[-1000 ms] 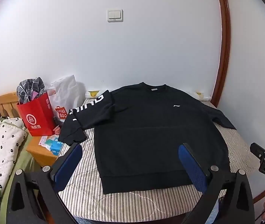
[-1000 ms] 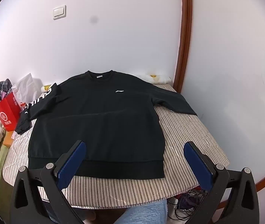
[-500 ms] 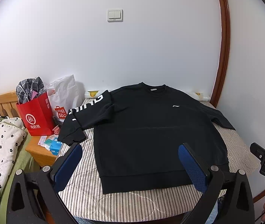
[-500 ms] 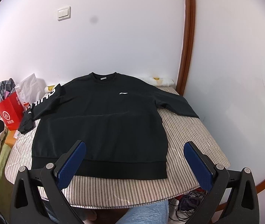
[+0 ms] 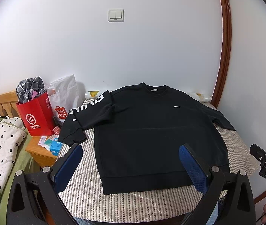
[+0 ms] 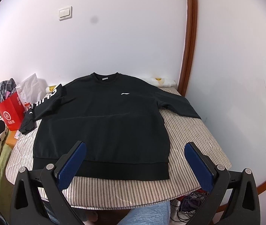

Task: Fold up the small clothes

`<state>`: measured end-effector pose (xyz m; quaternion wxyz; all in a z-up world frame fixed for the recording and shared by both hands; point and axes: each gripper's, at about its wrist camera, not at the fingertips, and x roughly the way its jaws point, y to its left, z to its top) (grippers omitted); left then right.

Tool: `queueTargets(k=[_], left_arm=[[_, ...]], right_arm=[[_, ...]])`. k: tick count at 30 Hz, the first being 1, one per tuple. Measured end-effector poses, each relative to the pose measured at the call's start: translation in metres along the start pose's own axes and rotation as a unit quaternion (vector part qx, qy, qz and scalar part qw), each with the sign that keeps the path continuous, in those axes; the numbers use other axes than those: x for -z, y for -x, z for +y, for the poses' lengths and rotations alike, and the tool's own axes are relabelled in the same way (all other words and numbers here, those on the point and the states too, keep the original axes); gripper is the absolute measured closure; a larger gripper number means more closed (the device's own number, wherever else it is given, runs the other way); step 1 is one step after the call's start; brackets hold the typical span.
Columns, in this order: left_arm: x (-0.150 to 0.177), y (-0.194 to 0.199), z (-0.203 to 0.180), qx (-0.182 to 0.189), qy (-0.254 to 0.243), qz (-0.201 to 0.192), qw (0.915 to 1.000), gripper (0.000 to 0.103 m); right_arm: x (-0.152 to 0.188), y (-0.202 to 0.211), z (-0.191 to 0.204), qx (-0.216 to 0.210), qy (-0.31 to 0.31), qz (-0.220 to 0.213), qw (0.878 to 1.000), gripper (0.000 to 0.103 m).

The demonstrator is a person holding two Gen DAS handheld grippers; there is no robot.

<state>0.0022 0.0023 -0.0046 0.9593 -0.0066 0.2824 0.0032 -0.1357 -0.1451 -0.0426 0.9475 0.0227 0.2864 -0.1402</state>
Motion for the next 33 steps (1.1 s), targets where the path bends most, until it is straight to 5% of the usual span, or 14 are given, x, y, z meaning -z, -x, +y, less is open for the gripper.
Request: queueTargets(k=[33], left_arm=[[-0.001, 0.0011, 0.0013, 0.001, 0.003, 0.0, 1.0, 0.0]], right_arm=[[0.004, -0.0008, -0.0017, 0.001, -0.004, 0.002, 1.0, 0.0]])
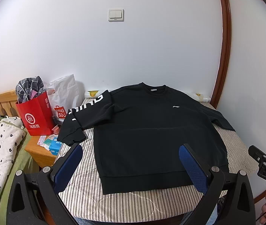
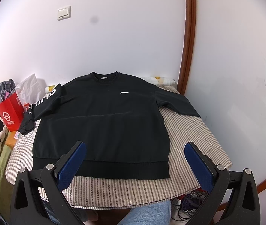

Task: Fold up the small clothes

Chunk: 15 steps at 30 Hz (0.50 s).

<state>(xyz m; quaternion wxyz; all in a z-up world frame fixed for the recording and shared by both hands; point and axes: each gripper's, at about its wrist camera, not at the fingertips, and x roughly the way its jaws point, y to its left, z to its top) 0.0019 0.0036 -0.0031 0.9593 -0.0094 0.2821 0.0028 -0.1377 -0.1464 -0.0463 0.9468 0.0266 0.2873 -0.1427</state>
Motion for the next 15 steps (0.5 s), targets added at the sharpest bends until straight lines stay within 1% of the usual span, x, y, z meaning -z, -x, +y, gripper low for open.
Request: queueTargets(k=[9, 15], left_arm=[[-0.001, -0.001, -0.001, 0.002, 0.002, 0.001, 1.0, 0.0], [-0.01, -0.017, -0.006, 0.005, 0.006, 0.007, 0.9999, 0.0]], right_arm=[[-0.003, 0.0, 0.003, 0.001, 0.002, 0.0, 1.0, 0.0], [-0.012, -0.006, 0.007, -0.001, 0.004, 0.001, 1.0, 0.0]])
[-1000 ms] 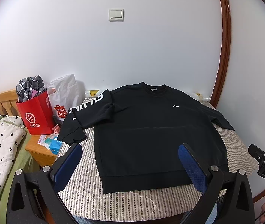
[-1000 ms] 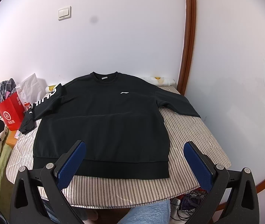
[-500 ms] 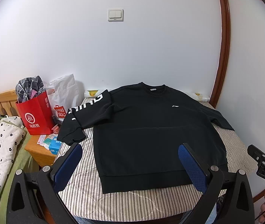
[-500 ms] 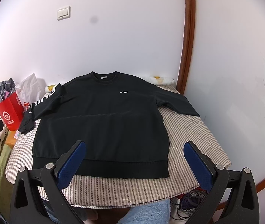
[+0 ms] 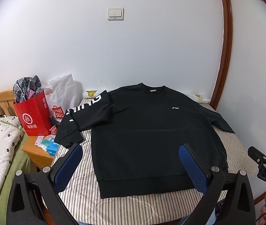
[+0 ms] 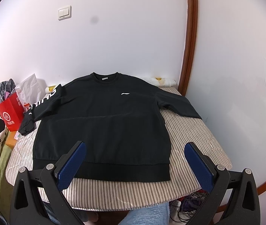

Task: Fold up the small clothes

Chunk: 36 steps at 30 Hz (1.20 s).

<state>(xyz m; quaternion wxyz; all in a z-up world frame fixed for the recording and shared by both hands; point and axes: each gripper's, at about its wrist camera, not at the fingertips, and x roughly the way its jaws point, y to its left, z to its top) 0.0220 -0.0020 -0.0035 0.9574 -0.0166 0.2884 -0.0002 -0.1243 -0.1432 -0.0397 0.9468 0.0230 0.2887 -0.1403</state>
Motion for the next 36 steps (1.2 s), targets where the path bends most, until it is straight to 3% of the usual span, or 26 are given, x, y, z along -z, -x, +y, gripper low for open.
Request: queueTargets(k=[10, 14, 19, 29, 36], left_arm=[[0.006, -0.073, 0.036, 0.006, 0.031, 0.053, 0.9981, 0.0], [0.025, -0.119, 0.069, -0.006, 0.059, 0.098, 0.9934, 0.0], [0.049, -0.158, 0.116, -0.018, 0.105, 0.124, 0.9865, 0.0], [0.051, -0.237, 0.176, -0.074, 0.128, 0.15, 0.9776, 0.002], [0.033, -0.289, 0.183, -0.131, 0.089, 0.153, 0.9754, 0.004]], right_arm=[[-0.01, -0.06, 0.006, -0.004, 0.001, 0.033, 0.999, 0.0], [-0.007, -0.096, 0.009, -0.003, 0.001, 0.055, 0.999, 0.0], [-0.003, -0.142, 0.021, -0.003, 0.011, 0.073, 0.997, 0.0], [-0.001, -0.207, 0.053, -0.019, 0.029, 0.105, 0.994, 0.0], [0.002, -0.243, 0.065, -0.011, 0.038, 0.135, 0.99, 0.0]])
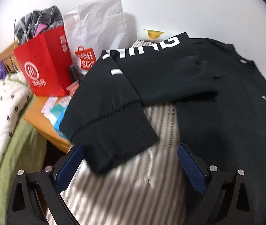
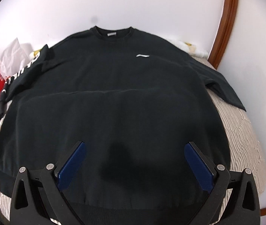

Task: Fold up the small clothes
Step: 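Grasp the lettered sleeve cuff of the black sweatshirt with the left gripper, then carry the sleeve across the sweatshirt body with the left gripper and release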

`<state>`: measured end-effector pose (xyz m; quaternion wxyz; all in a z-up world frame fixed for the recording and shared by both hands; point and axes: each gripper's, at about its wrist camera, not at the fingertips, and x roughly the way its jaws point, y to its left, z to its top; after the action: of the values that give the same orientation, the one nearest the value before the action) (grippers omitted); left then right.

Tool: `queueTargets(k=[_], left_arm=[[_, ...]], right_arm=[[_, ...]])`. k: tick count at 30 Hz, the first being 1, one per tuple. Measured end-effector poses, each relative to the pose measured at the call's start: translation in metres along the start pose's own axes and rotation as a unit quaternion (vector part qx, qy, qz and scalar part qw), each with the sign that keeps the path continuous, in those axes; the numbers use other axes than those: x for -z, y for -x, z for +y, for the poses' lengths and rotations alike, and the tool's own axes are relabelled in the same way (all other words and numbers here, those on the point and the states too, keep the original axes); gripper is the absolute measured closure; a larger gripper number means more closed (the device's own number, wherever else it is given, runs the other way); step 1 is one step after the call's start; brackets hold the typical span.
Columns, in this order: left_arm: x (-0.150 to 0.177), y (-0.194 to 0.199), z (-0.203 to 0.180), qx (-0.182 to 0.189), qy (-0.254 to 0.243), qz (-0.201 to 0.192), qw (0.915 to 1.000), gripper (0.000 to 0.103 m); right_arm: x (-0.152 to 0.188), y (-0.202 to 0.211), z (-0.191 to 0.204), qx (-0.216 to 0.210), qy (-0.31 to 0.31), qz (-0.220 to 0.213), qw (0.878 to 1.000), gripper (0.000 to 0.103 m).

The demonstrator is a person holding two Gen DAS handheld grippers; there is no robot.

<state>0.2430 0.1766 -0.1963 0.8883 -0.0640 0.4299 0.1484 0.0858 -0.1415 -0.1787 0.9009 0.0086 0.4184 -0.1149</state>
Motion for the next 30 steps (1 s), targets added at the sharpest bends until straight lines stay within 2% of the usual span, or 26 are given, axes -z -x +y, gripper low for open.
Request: queueTargets(k=[3, 5, 6, 8, 10, 11, 15, 19, 25, 30], left_arm=[[-0.007, -0.014, -0.005, -0.034, -0.01, 0.004, 0.9993, 0.012], [-0.009, -0.016, -0.007, -0.051, -0.016, 0.0, 0.9985, 0.033], [-0.01, -0.016, -0.007, -0.055, -0.017, -0.001, 0.9983, 0.036], [-0.013, -0.014, -0.008, -0.072, -0.019, -0.003, 0.9972, 0.07], [-0.015, -0.012, -0.007, -0.08, -0.023, 0.0, 0.9965, 0.085], [-0.016, -0.009, -0.006, -0.081, -0.024, 0.002, 0.9964, 0.089], [-0.029, 0.012, -0.004, -0.081, -0.011, -0.003, 0.9966, 0.09], [-0.049, 0.042, -0.028, -0.047, -0.02, -0.025, 0.9984, 0.09], [-0.076, 0.074, -0.099, 0.037, -0.051, -0.049, 0.9968, 0.091], [-0.09, 0.087, -0.182, 0.108, -0.094, -0.057, 0.988, 0.091]], right_arm=[[-0.004, -0.011, 0.002, 0.005, 0.004, 0.011, 1.0, 0.0], [-0.005, -0.015, 0.001, 0.007, 0.008, 0.014, 1.0, 0.0], [-0.006, -0.017, 0.0, 0.009, 0.009, 0.015, 1.0, 0.0], [-0.006, -0.019, -0.003, 0.011, 0.009, 0.016, 1.0, 0.0], [-0.007, -0.02, -0.008, 0.011, 0.007, 0.015, 1.0, 0.0], [-0.007, -0.019, -0.011, 0.009, 0.006, 0.013, 1.0, 0.0], [-0.007, -0.012, -0.025, -0.001, 0.002, 0.003, 1.0, 0.0], [-0.007, -0.003, -0.043, -0.01, -0.007, -0.013, 1.0, 0.0], [-0.007, 0.006, -0.08, -0.007, -0.026, -0.024, 0.999, 0.0], [-0.005, 0.012, -0.112, 0.008, -0.043, -0.033, 0.999, 0.0]])
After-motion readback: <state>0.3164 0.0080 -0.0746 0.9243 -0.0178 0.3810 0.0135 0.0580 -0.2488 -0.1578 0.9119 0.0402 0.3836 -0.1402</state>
